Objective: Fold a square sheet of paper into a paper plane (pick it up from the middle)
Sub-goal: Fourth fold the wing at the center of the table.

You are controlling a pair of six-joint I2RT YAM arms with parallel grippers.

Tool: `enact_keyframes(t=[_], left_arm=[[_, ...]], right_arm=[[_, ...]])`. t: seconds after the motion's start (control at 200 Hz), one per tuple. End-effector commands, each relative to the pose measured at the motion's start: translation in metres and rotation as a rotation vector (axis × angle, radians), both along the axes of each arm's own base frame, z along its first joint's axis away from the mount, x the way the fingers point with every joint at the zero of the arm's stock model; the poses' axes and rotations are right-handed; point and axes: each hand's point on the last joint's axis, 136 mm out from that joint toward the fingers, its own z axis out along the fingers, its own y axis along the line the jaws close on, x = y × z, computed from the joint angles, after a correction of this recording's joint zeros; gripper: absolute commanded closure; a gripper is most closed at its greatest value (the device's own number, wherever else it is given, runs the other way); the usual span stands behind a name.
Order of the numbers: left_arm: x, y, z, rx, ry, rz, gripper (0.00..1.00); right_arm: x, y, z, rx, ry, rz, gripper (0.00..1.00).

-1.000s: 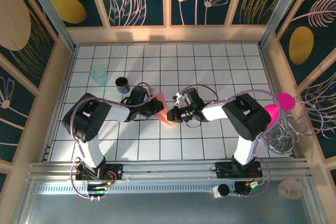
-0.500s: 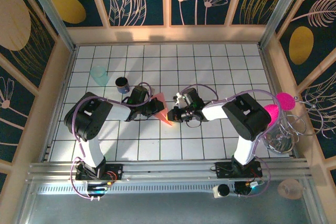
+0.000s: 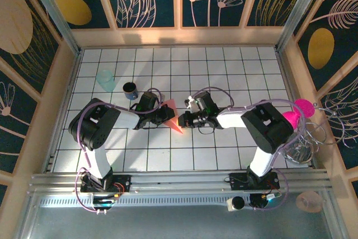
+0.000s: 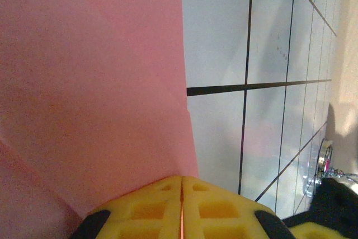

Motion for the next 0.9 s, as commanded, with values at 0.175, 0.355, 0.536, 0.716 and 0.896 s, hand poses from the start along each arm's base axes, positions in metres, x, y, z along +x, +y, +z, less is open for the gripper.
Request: enact_keyframes(t=[0.175, 0.355, 0.536, 0.716, 0.896], left_arm=[[-0.002, 0.004, -0.010, 0.033, 0.022, -0.003, 0.90], [-0.002, 0.003, -0.009, 0.030, 0.022, -0.007, 0.90], [-0.003, 0.003, -0.010, 0.032, 0.027, -0.009, 0.90], [-0.005, 0.005, -0.016, 0.043, 0.042, -0.008, 0.90], [-0.007, 0.009, -0.023, 0.072, 0.062, -0.003, 0.90]], right_arm=[[0.012, 0.009, 0.014, 0.007, -0.070, -0.003, 0.95], [0.004, 0.014, -0.002, -0.027, -0.029, 0.028, 0.98], [-0.004, 0.013, -0.016, -0.060, 0.004, 0.050, 1.00], [-0.009, 0.011, -0.029, -0.095, 0.035, 0.059, 1.00], [-0.013, 0.008, -0.038, -0.134, 0.054, 0.063, 1.00]])
